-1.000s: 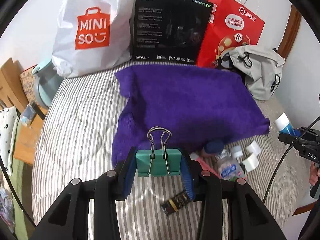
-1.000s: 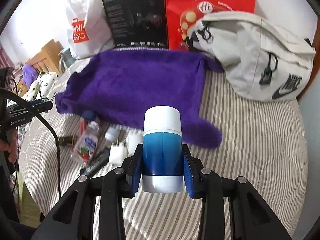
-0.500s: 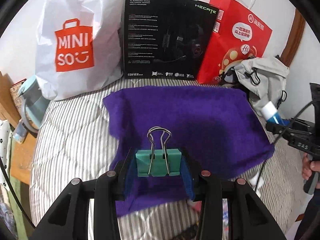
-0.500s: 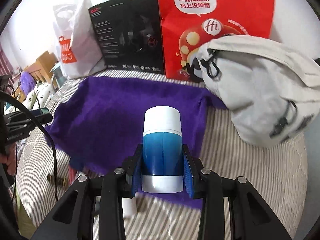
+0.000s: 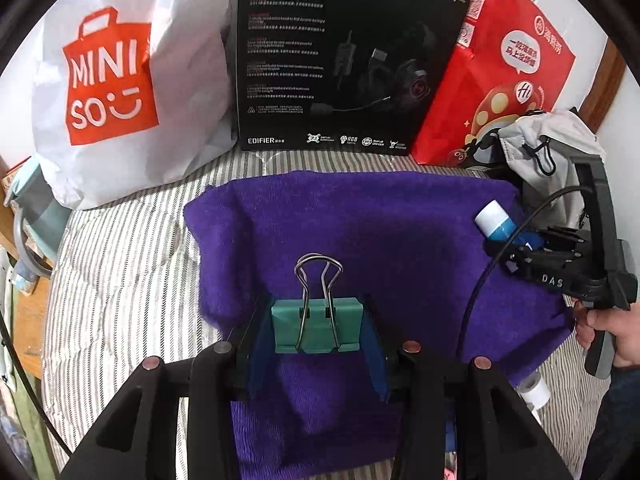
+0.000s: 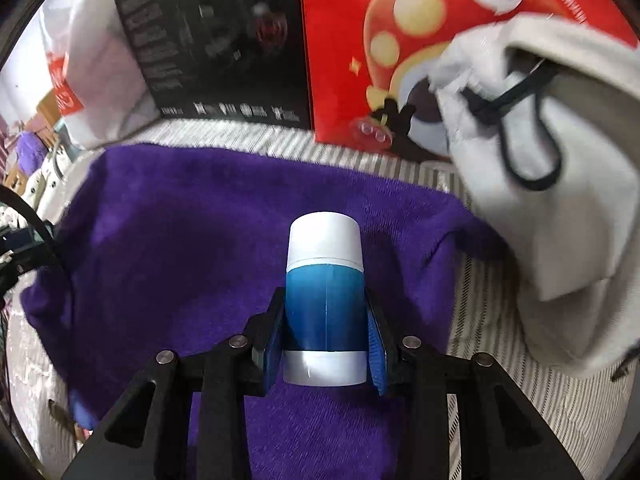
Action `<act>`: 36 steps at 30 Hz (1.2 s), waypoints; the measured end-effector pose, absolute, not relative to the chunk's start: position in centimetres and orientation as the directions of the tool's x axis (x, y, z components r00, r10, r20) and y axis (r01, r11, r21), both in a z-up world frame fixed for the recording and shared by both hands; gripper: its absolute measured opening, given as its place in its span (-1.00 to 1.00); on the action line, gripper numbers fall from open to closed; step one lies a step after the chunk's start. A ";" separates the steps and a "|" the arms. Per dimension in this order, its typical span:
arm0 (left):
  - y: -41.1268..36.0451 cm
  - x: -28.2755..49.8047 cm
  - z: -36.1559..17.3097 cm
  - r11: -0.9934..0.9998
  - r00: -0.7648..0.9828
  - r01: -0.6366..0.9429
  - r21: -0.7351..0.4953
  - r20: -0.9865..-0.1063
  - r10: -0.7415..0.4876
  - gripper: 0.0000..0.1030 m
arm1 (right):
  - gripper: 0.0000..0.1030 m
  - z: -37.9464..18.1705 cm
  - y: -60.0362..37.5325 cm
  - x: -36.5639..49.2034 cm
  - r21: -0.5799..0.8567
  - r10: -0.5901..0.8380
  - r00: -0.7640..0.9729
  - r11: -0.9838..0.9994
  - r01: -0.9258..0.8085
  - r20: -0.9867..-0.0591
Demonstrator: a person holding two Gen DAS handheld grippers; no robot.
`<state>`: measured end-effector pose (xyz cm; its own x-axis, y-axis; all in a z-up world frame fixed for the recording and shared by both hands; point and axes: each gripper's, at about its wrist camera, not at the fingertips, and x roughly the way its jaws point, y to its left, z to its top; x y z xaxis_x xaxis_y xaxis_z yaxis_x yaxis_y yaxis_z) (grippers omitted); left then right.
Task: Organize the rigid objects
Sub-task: 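Set the container on the purple towel with the right gripper while the left gripper sets the clip there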
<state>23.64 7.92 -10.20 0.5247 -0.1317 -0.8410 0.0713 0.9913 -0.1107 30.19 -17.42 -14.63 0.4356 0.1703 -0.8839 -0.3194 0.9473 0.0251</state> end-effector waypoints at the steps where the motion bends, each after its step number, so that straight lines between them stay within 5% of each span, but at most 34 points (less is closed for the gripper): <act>1: 7.9 24.0 -10.4 0.991 0.523 0.071 -0.111 -0.842 -0.132 -0.24 | -0.30 -14.6 -17.4 30.1 0.019 0.169 0.442 0.946 -0.323 -0.881; 6: 7.8 25.4 -11.5 0.990 0.509 0.070 -0.120 -0.849 -0.139 -0.24 | -0.25 -14.6 -17.3 29.8 0.000 0.158 0.448 0.943 -0.333 -0.880; 9: 7.7 26.2 -11.9 0.990 0.507 0.069 -0.127 -0.850 -0.144 -0.24 | 0.10 -14.7 -17.3 29.5 0.016 0.167 0.430 0.943 -0.332 -0.887; 31: 5.5 29.1 -14.8 0.996 0.490 0.089 0.006 -0.871 -0.038 -0.20 | 0.25 -8.6 -21.6 18.5 0.087 0.207 0.475 0.961 -0.262 -0.855; 33: 5.5 28.9 -14.8 0.996 0.491 0.091 0.002 -0.870 -0.043 -0.01 | 0.25 -8.4 -21.8 17.5 0.091 0.209 0.474 0.962 -0.259 -0.855; 34: 5.3 28.6 -14.8 0.995 0.485 0.100 0.004 -0.873 -0.045 0.36 | 0.25 -8.2 -21.9 17.0 0.090 0.207 0.477 0.962 -0.257 -0.854; 36: 4.6 28.0 -15.0 0.992 0.471 0.127 0.026 -0.881 -0.037 0.49 | 0.25 -8.0 -22.0 16.3 0.085 0.202 0.484 0.964 -0.253 -0.851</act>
<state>28.03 4.62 -15.03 0.4709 -0.0373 -0.8814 0.1268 0.9916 0.0258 16.27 -22.04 -7.96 0.4843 0.2022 -0.8512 -0.2527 0.9638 0.0852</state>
